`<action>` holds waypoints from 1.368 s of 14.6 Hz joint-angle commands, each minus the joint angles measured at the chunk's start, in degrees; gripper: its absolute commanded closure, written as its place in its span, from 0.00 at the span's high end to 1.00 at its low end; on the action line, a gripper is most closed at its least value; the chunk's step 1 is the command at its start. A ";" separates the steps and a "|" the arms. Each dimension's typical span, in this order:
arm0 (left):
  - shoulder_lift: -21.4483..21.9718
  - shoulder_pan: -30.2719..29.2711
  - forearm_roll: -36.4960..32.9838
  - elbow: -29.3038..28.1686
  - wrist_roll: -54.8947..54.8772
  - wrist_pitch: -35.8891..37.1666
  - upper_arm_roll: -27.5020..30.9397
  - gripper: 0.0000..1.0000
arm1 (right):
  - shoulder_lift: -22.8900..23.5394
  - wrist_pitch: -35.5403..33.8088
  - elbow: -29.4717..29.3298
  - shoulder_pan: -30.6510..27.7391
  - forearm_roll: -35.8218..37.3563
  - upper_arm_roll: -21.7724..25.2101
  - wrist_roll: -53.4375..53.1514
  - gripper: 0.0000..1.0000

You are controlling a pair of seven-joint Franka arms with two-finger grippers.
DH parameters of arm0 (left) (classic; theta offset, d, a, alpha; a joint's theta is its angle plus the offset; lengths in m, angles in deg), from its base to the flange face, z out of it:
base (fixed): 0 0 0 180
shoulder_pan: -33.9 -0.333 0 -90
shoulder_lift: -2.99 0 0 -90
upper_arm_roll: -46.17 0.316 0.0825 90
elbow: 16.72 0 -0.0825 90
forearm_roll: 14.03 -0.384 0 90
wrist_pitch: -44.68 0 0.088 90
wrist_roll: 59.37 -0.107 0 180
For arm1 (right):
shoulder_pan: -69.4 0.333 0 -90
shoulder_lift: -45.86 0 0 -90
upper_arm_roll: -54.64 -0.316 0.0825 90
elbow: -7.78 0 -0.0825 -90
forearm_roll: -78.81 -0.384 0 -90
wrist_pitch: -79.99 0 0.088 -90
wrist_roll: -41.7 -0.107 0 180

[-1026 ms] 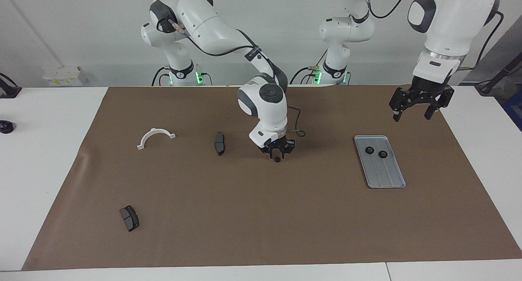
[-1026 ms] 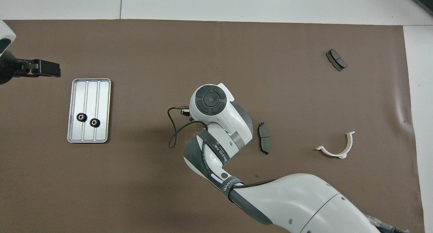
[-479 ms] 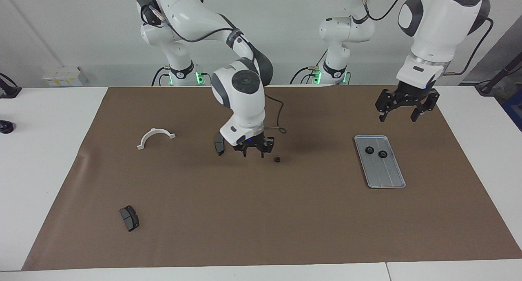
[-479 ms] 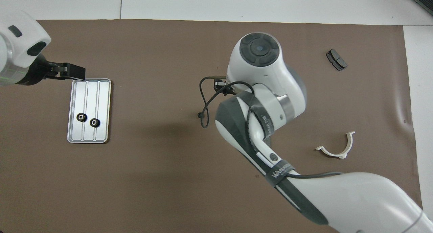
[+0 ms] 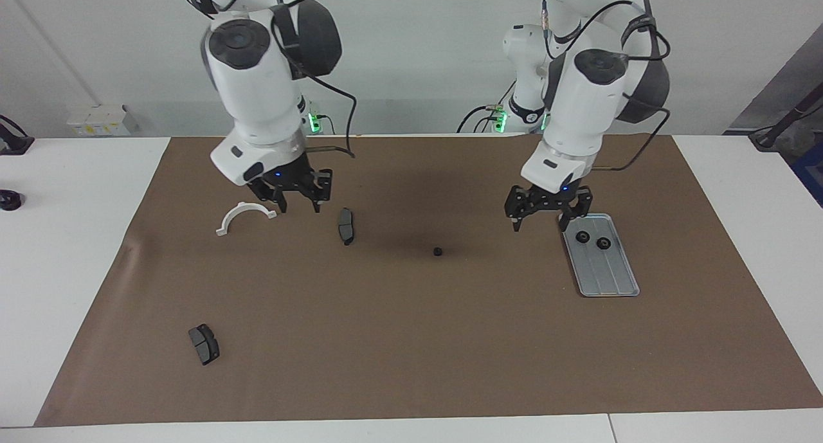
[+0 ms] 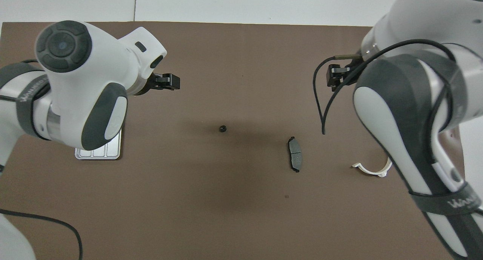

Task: Pick bearing gear from pile to tray
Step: 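Grasp the third gear with the left gripper while the right gripper withdraws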

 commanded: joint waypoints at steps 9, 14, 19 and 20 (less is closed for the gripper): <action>-9.36 11.81 0.38 -9.25 12.51 -16.38 1.01 1.00 | -10.97 5.11 15.74 -17.09 -4.71 -0.82 12.40 0.74; -10.24 14.01 0.47 -11.82 14.35 -18.95 0.84 0.94 | -12.92 8.57 19.38 -19.02 -5.16 -0.82 12.49 0.94; -9.63 15.06 0.47 -13.75 14.71 -19.04 1.01 0.66 | -15.20 8.74 18.94 -17.01 -5.07 -1.70 12.23 1.00; -9.63 15.06 0.47 -13.67 15.14 -19.04 1.01 0.57 | -15.29 8.74 18.85 -15.70 -5.07 -1.79 11.53 1.00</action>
